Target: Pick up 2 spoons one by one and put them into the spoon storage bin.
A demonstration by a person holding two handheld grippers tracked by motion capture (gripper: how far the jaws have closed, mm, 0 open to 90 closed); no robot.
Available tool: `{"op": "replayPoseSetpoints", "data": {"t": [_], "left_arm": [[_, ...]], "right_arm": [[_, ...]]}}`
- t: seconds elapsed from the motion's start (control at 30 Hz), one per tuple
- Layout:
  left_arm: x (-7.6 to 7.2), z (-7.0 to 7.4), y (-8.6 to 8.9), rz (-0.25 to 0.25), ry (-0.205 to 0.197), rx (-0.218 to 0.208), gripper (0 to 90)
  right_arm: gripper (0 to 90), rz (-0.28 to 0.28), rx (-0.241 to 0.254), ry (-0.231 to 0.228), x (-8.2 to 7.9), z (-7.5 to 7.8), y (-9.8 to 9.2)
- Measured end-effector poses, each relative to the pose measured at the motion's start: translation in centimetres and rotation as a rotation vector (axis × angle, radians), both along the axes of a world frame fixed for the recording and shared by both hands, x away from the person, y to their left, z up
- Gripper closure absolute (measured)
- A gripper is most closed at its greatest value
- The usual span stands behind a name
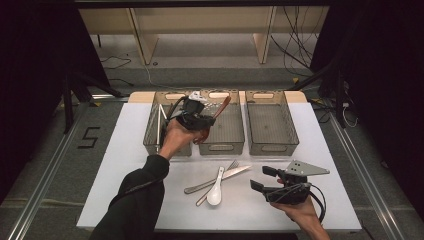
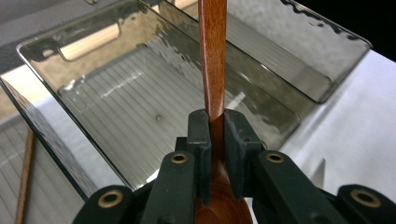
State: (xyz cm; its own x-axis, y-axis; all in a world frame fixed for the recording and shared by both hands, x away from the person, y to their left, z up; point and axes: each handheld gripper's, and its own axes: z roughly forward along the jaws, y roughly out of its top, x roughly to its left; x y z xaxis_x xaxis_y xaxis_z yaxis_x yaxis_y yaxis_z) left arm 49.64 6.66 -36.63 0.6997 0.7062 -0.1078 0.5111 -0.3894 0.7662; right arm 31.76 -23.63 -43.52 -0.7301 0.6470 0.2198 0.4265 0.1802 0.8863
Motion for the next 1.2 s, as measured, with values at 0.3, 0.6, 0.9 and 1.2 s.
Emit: {"op": "replayPoseSetpoints", "data": {"t": [0.3,0.6,0.9,1.2], "left_arm": [[1.7,-0.1,-0.7,0.027,0.008,-0.007,80.8],[2.7,-1.0,-1.6,0.039,0.019,0.003,80.7],[3.3,-1.2,-1.9,0.058,0.022,0.001,80.6],[3.8,-2.2,-2.0,0.074,0.033,-0.006,80.3]], "right_arm": [[29.2,0.01,-0.002,0.006,0.0,-0.1,0.2],[29.2,0.015,-0.004,0.005,-0.1,-0.1,0.3],[29.2,0.016,-0.003,0.008,0.0,-0.2,0.2],[29.3,0.017,0.0,0.008,0.0,-0.2,0.2]]}}
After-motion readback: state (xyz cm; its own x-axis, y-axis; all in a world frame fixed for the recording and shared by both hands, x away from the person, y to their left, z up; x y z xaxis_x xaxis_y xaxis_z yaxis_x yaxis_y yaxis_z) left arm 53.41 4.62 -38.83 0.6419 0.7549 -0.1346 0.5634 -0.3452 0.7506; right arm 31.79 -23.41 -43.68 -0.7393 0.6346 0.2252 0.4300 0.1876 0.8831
